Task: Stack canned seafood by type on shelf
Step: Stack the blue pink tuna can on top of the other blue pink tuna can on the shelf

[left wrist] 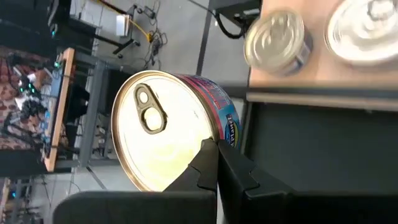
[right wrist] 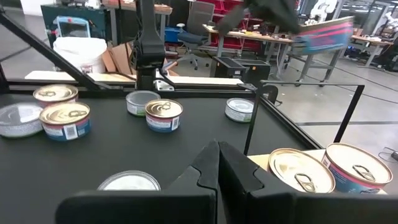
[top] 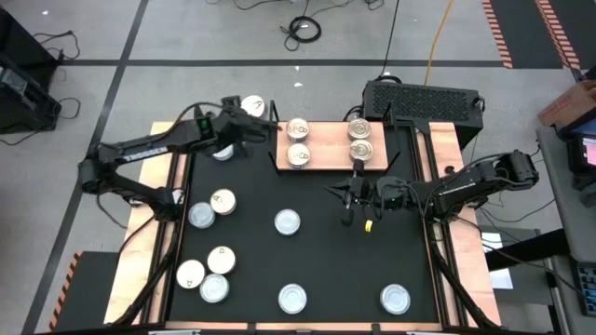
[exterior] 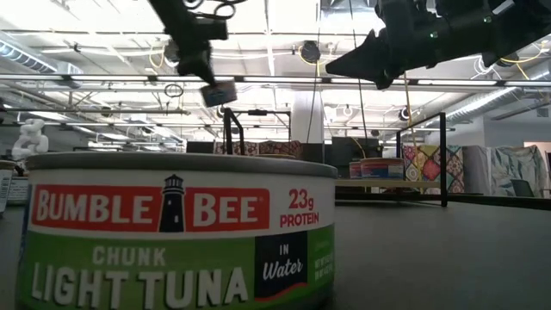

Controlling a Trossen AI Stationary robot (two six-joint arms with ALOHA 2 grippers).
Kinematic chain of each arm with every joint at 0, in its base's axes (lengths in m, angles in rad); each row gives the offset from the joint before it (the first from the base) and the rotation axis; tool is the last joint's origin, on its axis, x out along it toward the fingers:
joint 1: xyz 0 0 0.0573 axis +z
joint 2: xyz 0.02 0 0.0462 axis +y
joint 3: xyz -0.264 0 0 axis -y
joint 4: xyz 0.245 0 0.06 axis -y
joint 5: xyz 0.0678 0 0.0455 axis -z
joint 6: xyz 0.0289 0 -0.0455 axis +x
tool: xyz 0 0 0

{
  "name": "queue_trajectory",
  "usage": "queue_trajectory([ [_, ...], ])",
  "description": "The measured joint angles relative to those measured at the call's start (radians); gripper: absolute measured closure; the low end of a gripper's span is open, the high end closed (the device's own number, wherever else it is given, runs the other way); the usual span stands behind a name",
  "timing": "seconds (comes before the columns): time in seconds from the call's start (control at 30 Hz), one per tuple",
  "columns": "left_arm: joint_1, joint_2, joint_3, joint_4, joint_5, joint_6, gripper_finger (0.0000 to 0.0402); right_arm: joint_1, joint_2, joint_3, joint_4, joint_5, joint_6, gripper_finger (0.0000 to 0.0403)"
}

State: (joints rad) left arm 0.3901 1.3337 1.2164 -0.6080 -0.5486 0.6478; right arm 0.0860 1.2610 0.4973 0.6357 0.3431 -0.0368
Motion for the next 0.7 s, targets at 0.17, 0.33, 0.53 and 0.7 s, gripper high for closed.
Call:
queue_trajectory([
  [0.17, 0.000, 0.147, 0.161, 0.005, 0.070, 0.025, 0.0402, -0.001, 0.000, 0.000, -0.010, 0.000, -0.011, 0.0403],
  [0.33, 0.000, 0.290, 0.281, 0.019, 0.131, 0.078, 0.0402, -0.002, 0.000, 0.000, -0.037, 0.028, -0.034, 0.0403],
  [0.53, 0.002, 0.448, 0.351, 0.069, 0.170, 0.126, 0.0402, -0.002, -0.007, 0.000, -0.116, 0.128, -0.057, 0.0403],
  [0.7, 0.005, 0.526, 0.365, 0.114, 0.197, 0.171, 0.0402, -0.008, -0.046, 0.000, -0.185, 0.160, -0.056, 0.0403],
])
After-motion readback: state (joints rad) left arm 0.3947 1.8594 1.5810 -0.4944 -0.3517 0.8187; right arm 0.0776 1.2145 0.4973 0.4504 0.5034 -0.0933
